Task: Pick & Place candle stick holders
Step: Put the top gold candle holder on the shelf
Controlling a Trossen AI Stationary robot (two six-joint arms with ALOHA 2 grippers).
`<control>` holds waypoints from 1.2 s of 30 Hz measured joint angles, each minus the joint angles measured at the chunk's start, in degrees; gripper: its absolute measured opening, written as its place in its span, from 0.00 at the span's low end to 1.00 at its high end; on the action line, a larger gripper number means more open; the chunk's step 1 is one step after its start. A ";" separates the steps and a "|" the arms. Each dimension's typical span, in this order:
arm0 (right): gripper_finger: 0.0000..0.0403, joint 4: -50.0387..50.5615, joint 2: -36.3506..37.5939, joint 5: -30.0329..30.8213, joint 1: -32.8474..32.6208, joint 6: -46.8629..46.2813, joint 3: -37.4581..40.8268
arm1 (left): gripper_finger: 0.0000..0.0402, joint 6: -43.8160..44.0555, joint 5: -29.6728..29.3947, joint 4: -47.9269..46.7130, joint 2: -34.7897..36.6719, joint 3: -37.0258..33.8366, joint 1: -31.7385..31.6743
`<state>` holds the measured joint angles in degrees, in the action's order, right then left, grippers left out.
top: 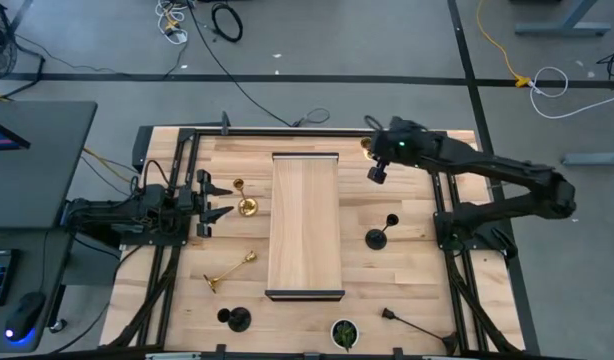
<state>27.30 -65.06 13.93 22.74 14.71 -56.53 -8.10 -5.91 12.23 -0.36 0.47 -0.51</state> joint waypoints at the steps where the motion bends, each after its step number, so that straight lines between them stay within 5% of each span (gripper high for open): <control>1: 0.04 -1.19 1.08 -0.04 -0.52 -0.89 0.00 | 0.49 0.00 -0.02 0.00 0.00 0.02 -0.02; 13: 0.04 -15.94 5.88 -14.43 -5.97 -13.82 -0.03 | 0.49 0.00 -0.03 0.04 0.00 0.00 -0.02; 30: 0.04 -37.09 -10.91 -21.22 -8.61 -17.57 -0.07 | 0.49 0.04 -0.04 0.37 0.00 0.00 0.00; 36: 0.04 -34.07 -15.71 -22.52 -8.19 -18.39 -5.79 | 0.49 0.02 -0.04 0.37 0.00 0.00 0.00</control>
<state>-6.77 -80.77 -8.59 14.55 -3.68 -62.32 -8.08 -5.96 12.60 -0.36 0.47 -0.52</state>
